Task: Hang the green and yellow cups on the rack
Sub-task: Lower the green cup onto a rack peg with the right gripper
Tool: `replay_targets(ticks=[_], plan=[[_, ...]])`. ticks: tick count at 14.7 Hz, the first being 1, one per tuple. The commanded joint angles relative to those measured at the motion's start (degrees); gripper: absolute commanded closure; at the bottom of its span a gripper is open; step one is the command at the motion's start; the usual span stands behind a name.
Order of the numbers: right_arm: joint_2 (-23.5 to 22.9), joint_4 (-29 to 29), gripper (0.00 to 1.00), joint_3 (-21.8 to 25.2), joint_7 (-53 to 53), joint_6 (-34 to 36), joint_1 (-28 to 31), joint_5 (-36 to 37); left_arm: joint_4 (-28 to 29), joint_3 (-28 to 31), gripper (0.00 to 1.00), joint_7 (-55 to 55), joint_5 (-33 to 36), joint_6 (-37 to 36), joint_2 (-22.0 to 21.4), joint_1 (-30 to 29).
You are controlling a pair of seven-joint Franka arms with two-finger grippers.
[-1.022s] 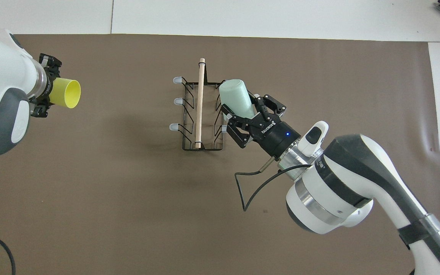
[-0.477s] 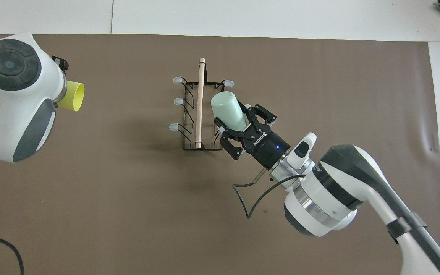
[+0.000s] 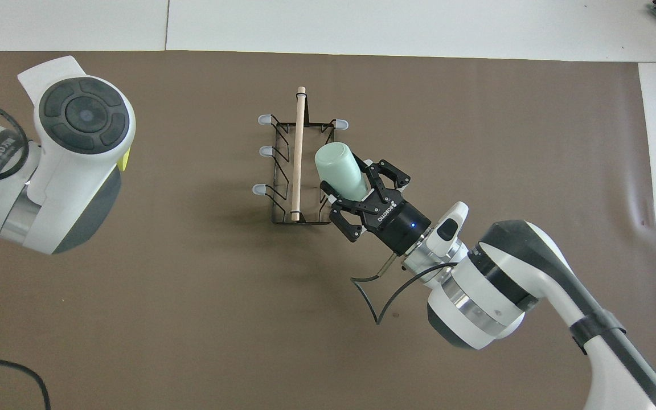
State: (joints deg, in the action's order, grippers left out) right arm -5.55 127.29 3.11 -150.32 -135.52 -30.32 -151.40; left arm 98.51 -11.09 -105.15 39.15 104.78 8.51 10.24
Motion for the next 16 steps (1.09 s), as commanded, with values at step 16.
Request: replay_targets(ticks=[16], plan=[[-4.47,2.61,1.0,-0.56,-8.32,6.67,-2.28,-15.15,2.83,-13.16,0.75,-10.07,13.39,-14.61,-2.8,-0.57]])
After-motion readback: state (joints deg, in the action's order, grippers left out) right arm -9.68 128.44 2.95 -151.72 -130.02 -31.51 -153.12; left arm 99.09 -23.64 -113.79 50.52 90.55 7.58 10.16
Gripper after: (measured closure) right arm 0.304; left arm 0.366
